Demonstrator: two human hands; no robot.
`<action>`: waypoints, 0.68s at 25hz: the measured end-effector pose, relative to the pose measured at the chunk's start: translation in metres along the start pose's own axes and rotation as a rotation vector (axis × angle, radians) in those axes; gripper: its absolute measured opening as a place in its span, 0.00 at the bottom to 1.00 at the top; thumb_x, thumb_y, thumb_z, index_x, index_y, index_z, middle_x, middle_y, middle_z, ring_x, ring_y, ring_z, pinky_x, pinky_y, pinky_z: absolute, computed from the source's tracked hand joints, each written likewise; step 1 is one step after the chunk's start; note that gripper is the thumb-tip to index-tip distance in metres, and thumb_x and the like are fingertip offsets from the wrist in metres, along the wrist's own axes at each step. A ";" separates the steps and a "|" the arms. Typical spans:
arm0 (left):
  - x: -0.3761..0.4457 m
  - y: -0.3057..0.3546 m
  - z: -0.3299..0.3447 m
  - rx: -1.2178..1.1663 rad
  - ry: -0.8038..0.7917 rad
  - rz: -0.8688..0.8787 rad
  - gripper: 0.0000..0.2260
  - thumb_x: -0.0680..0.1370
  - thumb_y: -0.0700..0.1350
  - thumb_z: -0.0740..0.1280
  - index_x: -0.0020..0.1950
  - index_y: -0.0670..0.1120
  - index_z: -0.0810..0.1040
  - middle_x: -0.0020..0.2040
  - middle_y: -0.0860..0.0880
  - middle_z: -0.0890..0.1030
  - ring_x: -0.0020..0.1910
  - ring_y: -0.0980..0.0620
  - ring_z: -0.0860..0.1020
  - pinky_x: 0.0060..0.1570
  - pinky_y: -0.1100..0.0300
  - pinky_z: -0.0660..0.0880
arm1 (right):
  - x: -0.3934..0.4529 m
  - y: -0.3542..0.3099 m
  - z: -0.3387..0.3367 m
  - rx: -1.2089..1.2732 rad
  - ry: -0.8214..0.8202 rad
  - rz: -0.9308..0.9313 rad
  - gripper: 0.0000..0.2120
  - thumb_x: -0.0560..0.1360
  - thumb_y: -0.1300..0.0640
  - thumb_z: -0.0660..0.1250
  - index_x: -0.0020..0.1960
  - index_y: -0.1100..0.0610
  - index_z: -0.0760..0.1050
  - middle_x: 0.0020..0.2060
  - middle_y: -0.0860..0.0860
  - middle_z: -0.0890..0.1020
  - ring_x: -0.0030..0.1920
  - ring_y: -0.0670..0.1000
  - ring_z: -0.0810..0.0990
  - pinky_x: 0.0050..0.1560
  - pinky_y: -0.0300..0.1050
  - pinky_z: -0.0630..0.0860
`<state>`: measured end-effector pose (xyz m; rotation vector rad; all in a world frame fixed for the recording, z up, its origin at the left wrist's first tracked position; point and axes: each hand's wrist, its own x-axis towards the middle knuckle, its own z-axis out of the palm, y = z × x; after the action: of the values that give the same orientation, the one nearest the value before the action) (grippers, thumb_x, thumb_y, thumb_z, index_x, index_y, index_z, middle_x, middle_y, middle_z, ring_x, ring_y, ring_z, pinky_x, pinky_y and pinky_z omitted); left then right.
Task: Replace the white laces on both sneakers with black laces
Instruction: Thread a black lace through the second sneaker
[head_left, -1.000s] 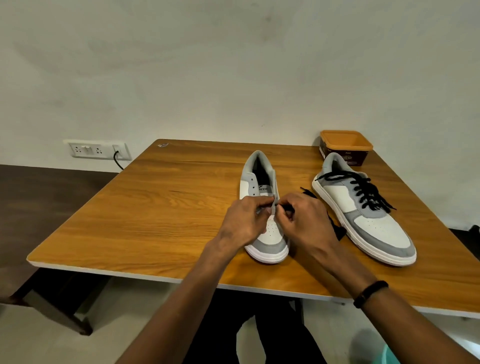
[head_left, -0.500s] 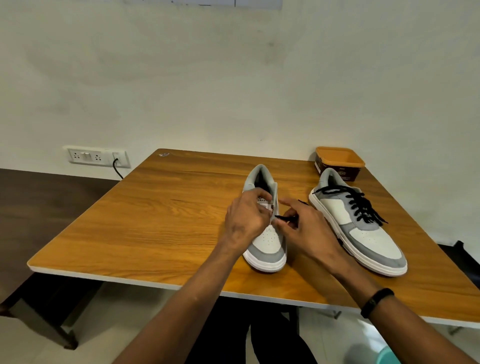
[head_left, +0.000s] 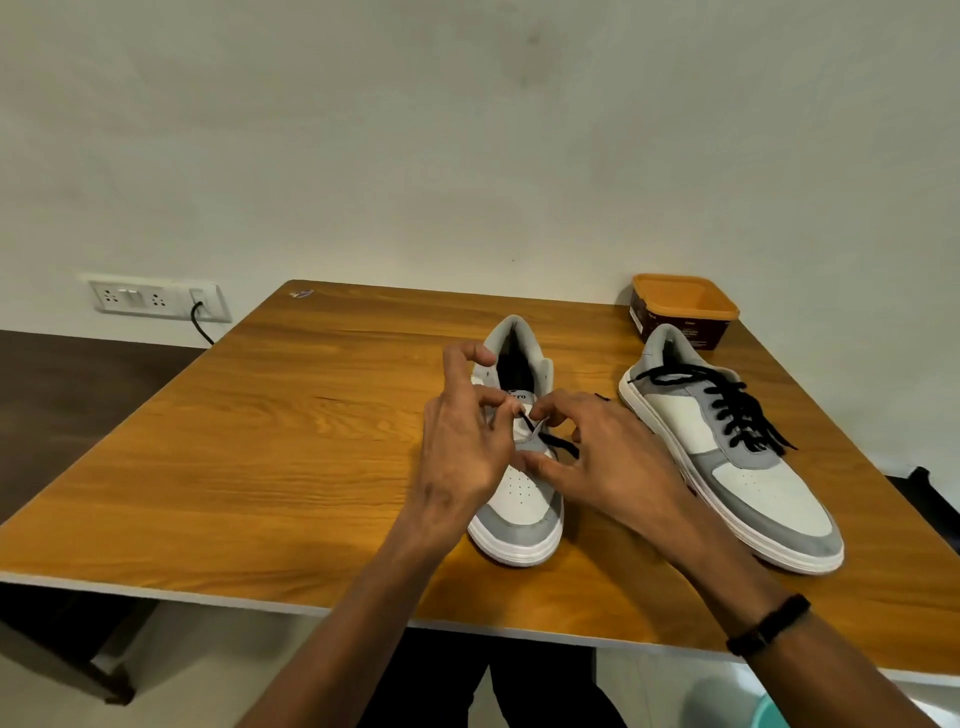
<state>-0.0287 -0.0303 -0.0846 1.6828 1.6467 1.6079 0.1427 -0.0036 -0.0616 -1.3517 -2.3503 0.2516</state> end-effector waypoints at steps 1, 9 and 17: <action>0.002 0.000 -0.005 -0.051 0.028 -0.036 0.21 0.81 0.41 0.72 0.67 0.51 0.64 0.47 0.51 0.87 0.34 0.59 0.82 0.32 0.66 0.77 | 0.001 -0.001 -0.001 -0.016 -0.005 0.007 0.29 0.71 0.28 0.72 0.67 0.39 0.74 0.64 0.40 0.80 0.60 0.44 0.78 0.52 0.52 0.82; 0.013 -0.003 -0.021 -0.584 -0.039 -0.379 0.23 0.79 0.40 0.74 0.68 0.51 0.69 0.51 0.46 0.89 0.54 0.52 0.86 0.57 0.51 0.78 | 0.012 -0.011 0.004 0.226 0.125 -0.010 0.21 0.76 0.44 0.76 0.67 0.46 0.81 0.60 0.44 0.76 0.54 0.43 0.77 0.51 0.37 0.78; -0.007 -0.015 -0.005 -0.274 0.144 -0.321 0.16 0.78 0.52 0.76 0.63 0.55 0.76 0.45 0.50 0.86 0.45 0.55 0.85 0.45 0.48 0.85 | 0.010 -0.016 0.008 0.449 0.236 0.018 0.12 0.80 0.54 0.73 0.63 0.51 0.85 0.52 0.44 0.87 0.50 0.40 0.84 0.51 0.40 0.83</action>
<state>-0.0387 -0.0344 -0.0984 1.1303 1.5767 1.7280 0.1222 -0.0030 -0.0605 -1.1146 -1.9387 0.5552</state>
